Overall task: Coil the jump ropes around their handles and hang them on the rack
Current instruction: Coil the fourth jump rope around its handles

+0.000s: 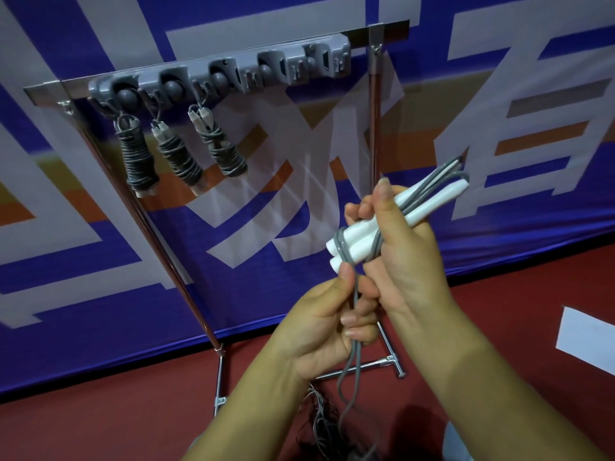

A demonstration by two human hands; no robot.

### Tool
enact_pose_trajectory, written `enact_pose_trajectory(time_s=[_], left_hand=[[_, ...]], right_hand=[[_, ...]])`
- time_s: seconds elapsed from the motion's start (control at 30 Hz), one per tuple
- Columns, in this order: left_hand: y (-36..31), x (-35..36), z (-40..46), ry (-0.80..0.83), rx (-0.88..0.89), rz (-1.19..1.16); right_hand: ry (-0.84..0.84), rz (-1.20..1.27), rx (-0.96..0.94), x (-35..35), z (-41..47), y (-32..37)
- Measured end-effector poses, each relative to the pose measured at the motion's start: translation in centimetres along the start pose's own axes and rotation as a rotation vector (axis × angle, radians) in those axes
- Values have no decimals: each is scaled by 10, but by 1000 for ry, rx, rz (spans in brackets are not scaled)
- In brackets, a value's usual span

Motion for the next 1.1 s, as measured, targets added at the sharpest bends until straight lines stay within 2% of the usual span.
enact_pose_trajectory(time_s=[0.13, 0.3, 0.37, 0.5, 0.57, 0.67, 0.73, 0.87, 0.97, 1.03, 1.1], left_hand=[[-12, -7, 1, -16, 52, 122], [-57, 4, -11, -52, 353, 620], [-67, 10, -19, -91, 408, 799], [-76, 13, -30, -230, 453, 1208], [-82, 9, -36, -320, 478, 1314], [-82, 16, -41, -283, 603, 1524], [-82, 20, -43, -299, 671, 1625], [-85, 31, -45, -333, 697, 1715], [-86, 29, -43, -316, 638, 1731], [-84, 23, -41, -292, 549, 1625], [-81, 17, -39, -252, 465, 1453]], right_hand=[[47, 188, 114, 12, -2, -11], [22, 288, 341, 16, -12, -32], [15, 320, 412, 16, -16, -38], [28, 261, 436, 14, -20, -39], [73, 141, 395, 14, -20, -36], [53, 103, 347, 8, -16, -38], [25, 170, 397, 7, -16, -44], [46, 212, 442, 9, -17, -45], [65, 181, 457, 8, -17, -46], [66, 138, 452, 5, -20, -46], [35, 5, 371, -4, -19, -43]])
Point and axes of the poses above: each hand's wrist, its own z-axis towards the middle knuckle, its own x-axis out of the palm, y = z × x, the point moved 10 cm from there along z, towards the middle knuckle, and after that the axes turned 6 degrees about -z, right-handed, at the moved point
